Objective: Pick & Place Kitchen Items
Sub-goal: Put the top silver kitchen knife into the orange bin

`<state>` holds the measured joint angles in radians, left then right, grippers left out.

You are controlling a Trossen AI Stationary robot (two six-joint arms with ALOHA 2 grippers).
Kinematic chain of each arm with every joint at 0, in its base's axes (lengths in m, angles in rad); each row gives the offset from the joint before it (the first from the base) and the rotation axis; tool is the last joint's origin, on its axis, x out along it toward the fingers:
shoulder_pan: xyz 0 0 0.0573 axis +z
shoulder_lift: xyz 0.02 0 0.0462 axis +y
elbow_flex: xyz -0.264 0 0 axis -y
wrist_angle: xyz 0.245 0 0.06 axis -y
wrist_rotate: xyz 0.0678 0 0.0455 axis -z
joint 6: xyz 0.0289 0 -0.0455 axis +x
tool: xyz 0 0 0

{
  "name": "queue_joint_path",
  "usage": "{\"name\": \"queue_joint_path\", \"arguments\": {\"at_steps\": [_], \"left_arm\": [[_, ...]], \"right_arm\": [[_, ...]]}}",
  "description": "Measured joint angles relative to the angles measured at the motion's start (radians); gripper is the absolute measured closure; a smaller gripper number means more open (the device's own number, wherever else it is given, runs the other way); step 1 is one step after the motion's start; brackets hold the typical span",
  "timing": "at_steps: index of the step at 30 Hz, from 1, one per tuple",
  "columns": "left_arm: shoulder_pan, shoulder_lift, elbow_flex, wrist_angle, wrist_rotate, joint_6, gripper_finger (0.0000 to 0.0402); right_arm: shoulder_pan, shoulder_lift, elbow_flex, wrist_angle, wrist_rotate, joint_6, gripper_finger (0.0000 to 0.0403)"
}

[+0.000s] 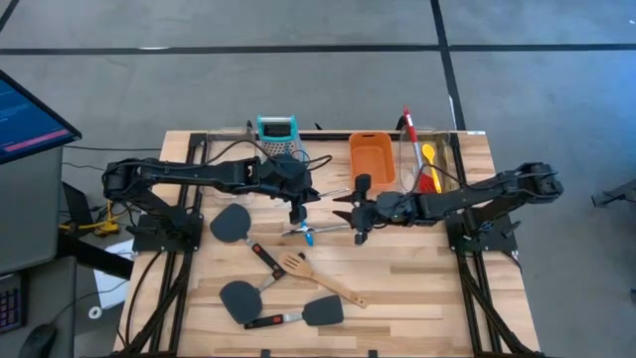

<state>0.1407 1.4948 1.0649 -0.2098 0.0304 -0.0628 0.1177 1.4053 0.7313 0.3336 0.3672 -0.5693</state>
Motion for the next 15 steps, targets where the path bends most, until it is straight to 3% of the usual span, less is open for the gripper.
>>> {"name": "queue_joint_path", "arguments": {"at_steps": [4, 11, 15], "left_arm": [[-0.013, 0.000, 0.000, 0.004, 0.001, -0.002, 0.0394], [-0.015, 0.000, 0.001, -0.018, -0.006, -0.003, 0.0394], [-0.012, 0.001, 0.001, -0.048, -0.018, -0.002, 0.0394]], "right_arm": [[0.001, 0.082, 0.035, 0.020, 0.033, -0.010, 0.0231], [0.049, 0.191, 0.159, 0.000, 0.241, -0.111, 0.0216], [0.074, 0.207, 0.221, -0.111, 0.289, -0.114, 0.0221]]}}
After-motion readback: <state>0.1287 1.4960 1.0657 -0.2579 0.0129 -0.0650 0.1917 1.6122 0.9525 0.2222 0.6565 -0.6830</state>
